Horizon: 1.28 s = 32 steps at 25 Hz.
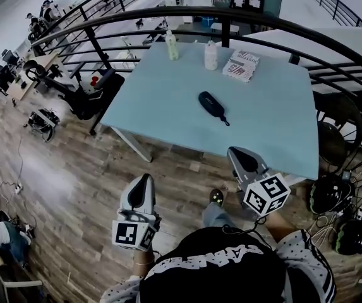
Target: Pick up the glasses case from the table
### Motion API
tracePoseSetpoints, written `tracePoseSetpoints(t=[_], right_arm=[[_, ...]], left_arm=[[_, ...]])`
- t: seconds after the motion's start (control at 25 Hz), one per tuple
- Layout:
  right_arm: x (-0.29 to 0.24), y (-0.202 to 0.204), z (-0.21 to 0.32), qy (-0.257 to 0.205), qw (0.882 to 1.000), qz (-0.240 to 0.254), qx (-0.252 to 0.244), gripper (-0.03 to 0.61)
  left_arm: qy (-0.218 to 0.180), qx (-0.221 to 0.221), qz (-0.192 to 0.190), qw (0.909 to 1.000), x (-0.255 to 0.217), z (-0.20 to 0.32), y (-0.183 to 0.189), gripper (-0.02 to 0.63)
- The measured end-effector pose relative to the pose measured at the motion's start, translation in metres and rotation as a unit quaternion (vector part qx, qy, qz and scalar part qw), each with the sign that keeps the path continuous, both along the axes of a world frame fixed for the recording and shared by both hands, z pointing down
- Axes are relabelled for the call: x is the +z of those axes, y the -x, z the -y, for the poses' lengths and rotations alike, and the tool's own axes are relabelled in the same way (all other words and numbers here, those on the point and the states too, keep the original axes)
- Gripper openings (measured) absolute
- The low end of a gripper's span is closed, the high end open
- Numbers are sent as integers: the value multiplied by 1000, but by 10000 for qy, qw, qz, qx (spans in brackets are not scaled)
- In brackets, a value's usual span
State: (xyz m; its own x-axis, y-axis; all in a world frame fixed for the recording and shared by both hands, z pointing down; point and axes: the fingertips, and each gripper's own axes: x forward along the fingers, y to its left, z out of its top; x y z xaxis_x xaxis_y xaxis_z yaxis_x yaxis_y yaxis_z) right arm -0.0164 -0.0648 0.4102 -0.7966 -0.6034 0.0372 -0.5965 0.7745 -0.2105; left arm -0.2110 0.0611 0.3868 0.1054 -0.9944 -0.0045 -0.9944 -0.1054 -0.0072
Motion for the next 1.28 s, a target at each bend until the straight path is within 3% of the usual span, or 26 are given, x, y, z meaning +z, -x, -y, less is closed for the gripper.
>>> tracePoseSetpoints(t=[0.84,1.28], right_arm=[[22,2,154,277,9995,74,130,6],[21,12,217,217,9996,69,180,6]], left_arm=[[163,349,40,9992,0,173,-8,0],[162,351,68,9992,-7,237,4,0]])
